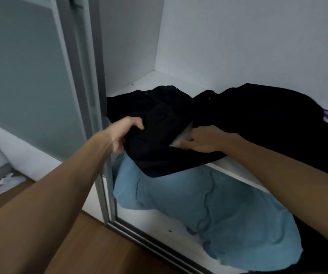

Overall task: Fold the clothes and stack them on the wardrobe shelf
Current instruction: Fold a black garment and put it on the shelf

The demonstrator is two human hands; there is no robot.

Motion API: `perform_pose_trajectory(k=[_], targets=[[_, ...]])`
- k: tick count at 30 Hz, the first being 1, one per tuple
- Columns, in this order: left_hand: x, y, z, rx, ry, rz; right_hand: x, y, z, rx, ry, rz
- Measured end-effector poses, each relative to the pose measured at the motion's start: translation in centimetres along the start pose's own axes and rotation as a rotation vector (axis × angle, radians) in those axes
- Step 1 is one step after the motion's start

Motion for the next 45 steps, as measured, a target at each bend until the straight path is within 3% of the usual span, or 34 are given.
perform_pose_trajectory(k=[2,4,8,19,23,26,29,34,41,45], targets=[[-0.3,1.2,-0.6,-0.026,0.132,-0.099,1.8,2.6,-2.9,-0.047,-0.045,0.047],[-0.3,2.2,-0.8,-0.037,0.136,-0.190,4.1,5.3,-6.3,-0.150,-0.094,0.064],[0.8,3.6,-2.0,0.061,0.010,-0.352,9.4,10.5,-13.8,-0.333,-0.034,0.218],[0.7,8.1,-7.8,0.171,-0.273,-0.355,15.8,14.9,-22.2,-0.346,-0.052,0.480],[2.3,7.7,-11.4,0.360,-0.156,-0.377,15.8,13.5,-22.1,-0.144,-0.035,0.563],[4.9,7.7,-13.8,0.517,-0.042,-0.253,11.9,9.5,-21.3,0.256,-0.386,0.877],[7.1,8.7,-15.0,0.559,0.046,-0.151,6.7,7.6,-22.3,0.354,-0.759,1.011],[9.2,10.6,-16.5,0.491,0.241,-0.044,2.7,11.7,-22.7,0.166,-0.642,0.608],[6.7,11.7,-19.6,0.514,0.425,-0.020,1.7,17.0,-23.6,0.251,-0.727,0.897],[0.7,14.5,-20.5,0.487,0.450,0.000,2.2,19.3,-24.4,0.504,-0.851,0.993]])
Point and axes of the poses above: each hand's wrist, its own z-axis towards the middle knuckle, its own x-axis out of the palm, y = z × x, the point moved 4 cm from there along z, towards the middle knuckle, and after that the axes turned 9 degrees about -y, right-handed, at the moved point
